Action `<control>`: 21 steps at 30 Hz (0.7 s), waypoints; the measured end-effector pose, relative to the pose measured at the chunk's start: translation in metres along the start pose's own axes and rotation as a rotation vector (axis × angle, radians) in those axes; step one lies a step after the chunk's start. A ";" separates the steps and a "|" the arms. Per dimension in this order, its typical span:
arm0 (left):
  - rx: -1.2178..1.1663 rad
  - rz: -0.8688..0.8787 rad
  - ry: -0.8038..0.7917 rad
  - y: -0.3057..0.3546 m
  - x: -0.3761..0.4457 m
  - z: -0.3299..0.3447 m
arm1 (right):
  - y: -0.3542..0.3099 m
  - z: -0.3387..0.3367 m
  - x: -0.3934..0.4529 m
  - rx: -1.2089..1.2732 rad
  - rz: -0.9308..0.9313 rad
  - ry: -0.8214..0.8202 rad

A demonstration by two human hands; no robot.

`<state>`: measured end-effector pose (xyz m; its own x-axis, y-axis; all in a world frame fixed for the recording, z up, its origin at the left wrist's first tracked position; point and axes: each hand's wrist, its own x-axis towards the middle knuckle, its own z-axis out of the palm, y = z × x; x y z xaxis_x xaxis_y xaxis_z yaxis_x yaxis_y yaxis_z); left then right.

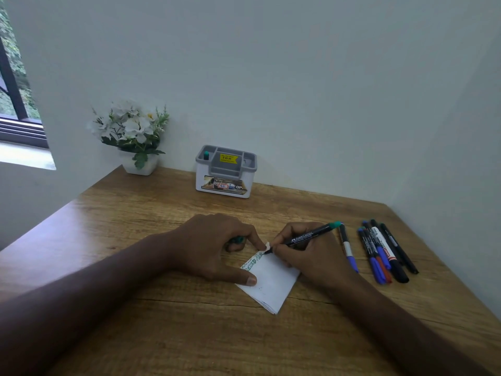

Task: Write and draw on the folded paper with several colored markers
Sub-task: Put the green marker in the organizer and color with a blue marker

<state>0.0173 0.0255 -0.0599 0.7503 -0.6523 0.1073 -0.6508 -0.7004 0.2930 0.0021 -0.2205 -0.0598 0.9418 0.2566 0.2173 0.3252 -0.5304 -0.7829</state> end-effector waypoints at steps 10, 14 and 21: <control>0.014 -0.002 -0.005 0.001 0.000 -0.001 | 0.000 0.000 -0.001 -0.006 0.000 0.034; 0.019 -0.010 -0.007 0.002 -0.001 -0.001 | 0.001 0.000 0.000 0.003 0.004 0.039; 0.020 -0.009 0.000 0.001 -0.002 0.000 | 0.002 -0.001 0.000 -0.014 -0.002 0.052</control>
<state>0.0153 0.0259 -0.0594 0.7560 -0.6460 0.1053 -0.6464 -0.7116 0.2752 0.0034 -0.2222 -0.0612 0.9442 0.2155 0.2489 0.3276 -0.5410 -0.7746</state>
